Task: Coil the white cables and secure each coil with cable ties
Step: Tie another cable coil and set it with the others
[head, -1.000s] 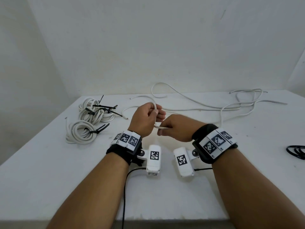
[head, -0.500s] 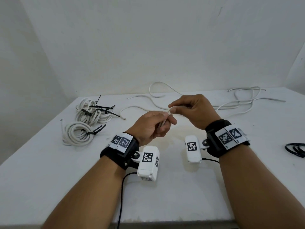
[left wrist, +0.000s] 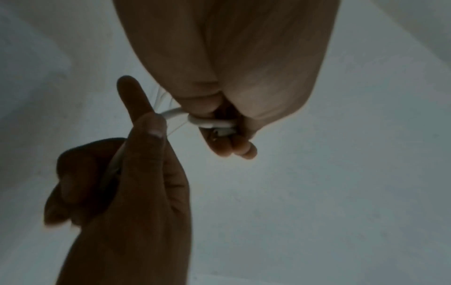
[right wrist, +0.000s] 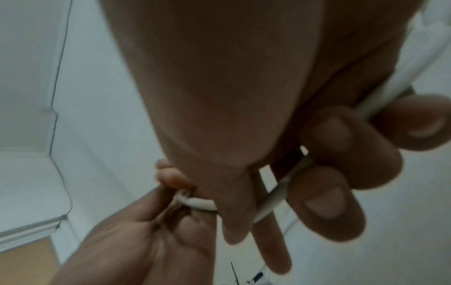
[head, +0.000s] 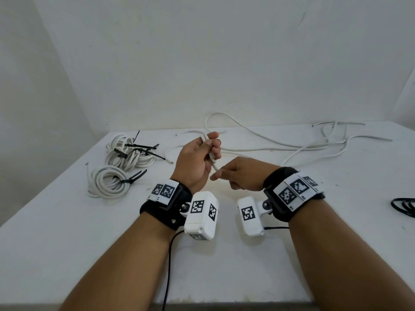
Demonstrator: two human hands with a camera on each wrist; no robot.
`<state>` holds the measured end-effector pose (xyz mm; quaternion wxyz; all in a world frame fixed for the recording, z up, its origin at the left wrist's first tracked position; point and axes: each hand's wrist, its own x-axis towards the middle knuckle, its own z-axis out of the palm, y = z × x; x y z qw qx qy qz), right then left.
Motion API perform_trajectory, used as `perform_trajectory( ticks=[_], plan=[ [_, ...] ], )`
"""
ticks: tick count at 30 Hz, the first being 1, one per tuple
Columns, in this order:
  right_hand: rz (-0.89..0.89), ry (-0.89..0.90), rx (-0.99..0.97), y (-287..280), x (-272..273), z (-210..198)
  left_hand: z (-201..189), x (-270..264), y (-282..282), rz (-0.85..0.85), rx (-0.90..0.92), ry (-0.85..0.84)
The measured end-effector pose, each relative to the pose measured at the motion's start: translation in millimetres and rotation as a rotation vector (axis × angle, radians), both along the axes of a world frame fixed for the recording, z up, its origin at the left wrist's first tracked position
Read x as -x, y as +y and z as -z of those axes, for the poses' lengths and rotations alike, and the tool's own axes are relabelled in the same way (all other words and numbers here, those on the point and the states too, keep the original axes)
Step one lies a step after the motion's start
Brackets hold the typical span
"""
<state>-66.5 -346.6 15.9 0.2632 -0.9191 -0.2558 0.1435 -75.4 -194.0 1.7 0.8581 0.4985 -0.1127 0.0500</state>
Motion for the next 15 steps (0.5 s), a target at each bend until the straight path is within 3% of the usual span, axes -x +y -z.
perform_trajectory(
  ticks=[3, 6, 10, 12, 15],
  plan=[
    [-0.031, -0.007, 0.079, 6.5, 5.7, 1.8, 10.0, -3.9, 2.8, -0.209, -0.34, -0.09],
    [-0.094, -0.082, 0.079, 6.5, 10.0, 2.5, 13.2, -3.3, 6.2, -0.255, -0.667, -0.149],
    [0.005, -0.257, -0.169, -4.0, 6.8, 1.8, 10.5, -3.8, 12.3, -0.212, -1.183, -0.138],
    [0.076, -0.315, -0.313, -13.9, 2.9, -0.1, 10.9, 0.1, 12.2, -0.043, -1.18, -0.064],
    [0.09, -0.336, -0.478, -23.0, 1.8, -2.8, 8.5, 6.0, 5.9, 0.114, -0.936, 0.02]
  ],
)
